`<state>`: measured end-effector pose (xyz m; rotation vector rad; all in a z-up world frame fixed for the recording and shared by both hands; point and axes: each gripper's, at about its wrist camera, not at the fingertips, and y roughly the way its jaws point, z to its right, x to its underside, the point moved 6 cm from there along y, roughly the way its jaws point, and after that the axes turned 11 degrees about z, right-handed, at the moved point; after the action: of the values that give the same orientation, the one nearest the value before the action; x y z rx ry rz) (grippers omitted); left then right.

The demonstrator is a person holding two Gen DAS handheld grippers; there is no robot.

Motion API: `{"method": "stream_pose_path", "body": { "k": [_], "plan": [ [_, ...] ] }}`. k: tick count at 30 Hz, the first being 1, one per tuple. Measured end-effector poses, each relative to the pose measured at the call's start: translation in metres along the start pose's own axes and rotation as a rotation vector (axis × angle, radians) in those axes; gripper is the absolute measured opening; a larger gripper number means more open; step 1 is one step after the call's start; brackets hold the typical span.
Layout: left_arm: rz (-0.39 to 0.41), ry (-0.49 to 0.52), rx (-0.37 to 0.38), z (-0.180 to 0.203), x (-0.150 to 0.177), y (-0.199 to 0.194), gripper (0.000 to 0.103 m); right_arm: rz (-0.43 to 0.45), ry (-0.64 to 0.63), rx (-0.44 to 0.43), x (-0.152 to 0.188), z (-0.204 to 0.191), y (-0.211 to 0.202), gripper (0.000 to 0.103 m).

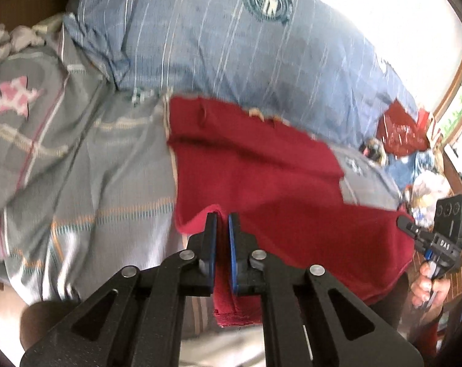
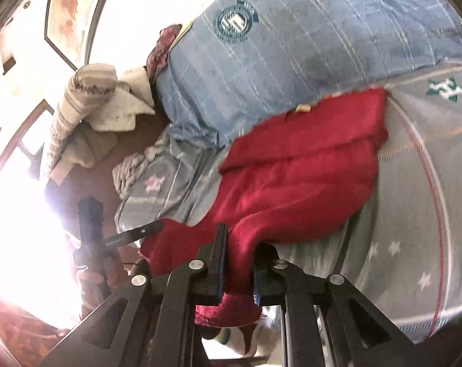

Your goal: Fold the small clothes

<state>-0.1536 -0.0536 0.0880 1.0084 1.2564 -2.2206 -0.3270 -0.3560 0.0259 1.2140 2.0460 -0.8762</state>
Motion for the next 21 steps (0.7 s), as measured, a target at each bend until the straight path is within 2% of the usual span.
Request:
{"method": "stream_pose_path", "body": {
  "k": [8,10,15,21],
  "plan": [
    [0.087,0.019,-0.066,-0.001,-0.067,0.046,0.005,0.082,-0.042,0.07,-0.065,0.015,0.032,0.012],
    [0.098,0.005,-0.08,-0.003,-0.081,0.062,0.005,0.096,-0.071,0.117,-0.081,0.024,0.045,0.012],
    [0.084,-0.045,-0.099,-0.008,-0.1,0.109,0.005,0.114,-0.042,0.178,-0.109,0.053,0.08,0.012],
    [0.059,-0.089,-0.132,-0.021,-0.118,0.159,0.005,0.104,-0.014,0.241,-0.128,0.092,0.119,0.012]
  ]
}}
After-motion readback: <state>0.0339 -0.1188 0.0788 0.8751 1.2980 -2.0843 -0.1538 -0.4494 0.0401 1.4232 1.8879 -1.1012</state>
